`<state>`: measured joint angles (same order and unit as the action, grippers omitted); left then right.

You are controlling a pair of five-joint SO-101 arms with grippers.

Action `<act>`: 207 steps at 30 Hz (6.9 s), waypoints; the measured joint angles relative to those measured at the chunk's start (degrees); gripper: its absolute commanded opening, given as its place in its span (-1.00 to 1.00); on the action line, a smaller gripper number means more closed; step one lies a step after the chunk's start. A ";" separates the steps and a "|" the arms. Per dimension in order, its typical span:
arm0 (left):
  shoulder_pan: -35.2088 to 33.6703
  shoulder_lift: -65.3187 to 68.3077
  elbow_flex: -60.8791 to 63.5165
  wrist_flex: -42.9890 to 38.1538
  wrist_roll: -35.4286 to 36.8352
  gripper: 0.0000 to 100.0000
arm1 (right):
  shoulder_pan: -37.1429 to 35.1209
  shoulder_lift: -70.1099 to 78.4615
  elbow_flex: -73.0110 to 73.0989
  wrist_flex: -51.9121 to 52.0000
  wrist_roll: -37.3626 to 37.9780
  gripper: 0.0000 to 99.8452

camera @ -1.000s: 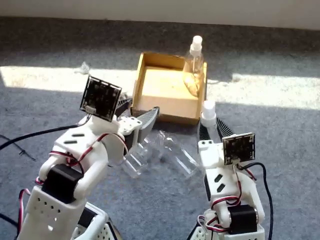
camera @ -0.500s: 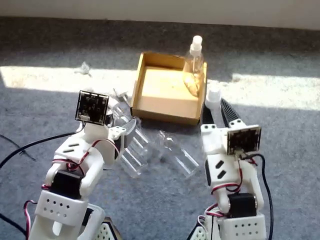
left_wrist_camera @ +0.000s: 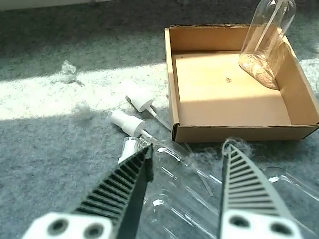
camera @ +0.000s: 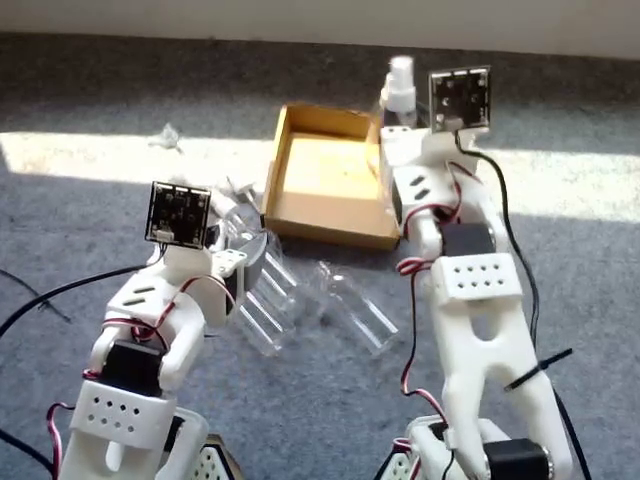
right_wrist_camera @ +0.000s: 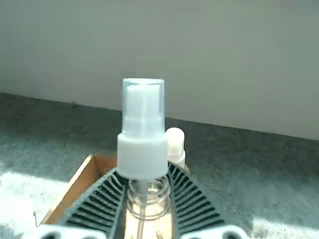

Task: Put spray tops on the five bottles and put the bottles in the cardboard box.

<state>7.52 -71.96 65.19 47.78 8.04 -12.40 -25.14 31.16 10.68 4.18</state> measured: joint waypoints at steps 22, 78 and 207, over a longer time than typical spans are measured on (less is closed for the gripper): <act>0.00 0.00 0.88 -1.32 0.00 -0.58 | -0.26 21.27 19.43 -50.81 -0.09 -0.99; 0.00 0.00 1.76 -2.55 0.00 -0.58 | 1.05 40.44 8.97 -62.42 -0.18 -0.99; 0.00 0.00 1.76 -2.55 0.00 -0.58 | -0.09 32.88 8.97 -53.19 3.16 -0.47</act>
<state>7.52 -71.96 66.95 45.23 8.04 -12.48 7.74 40.13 -42.51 7.34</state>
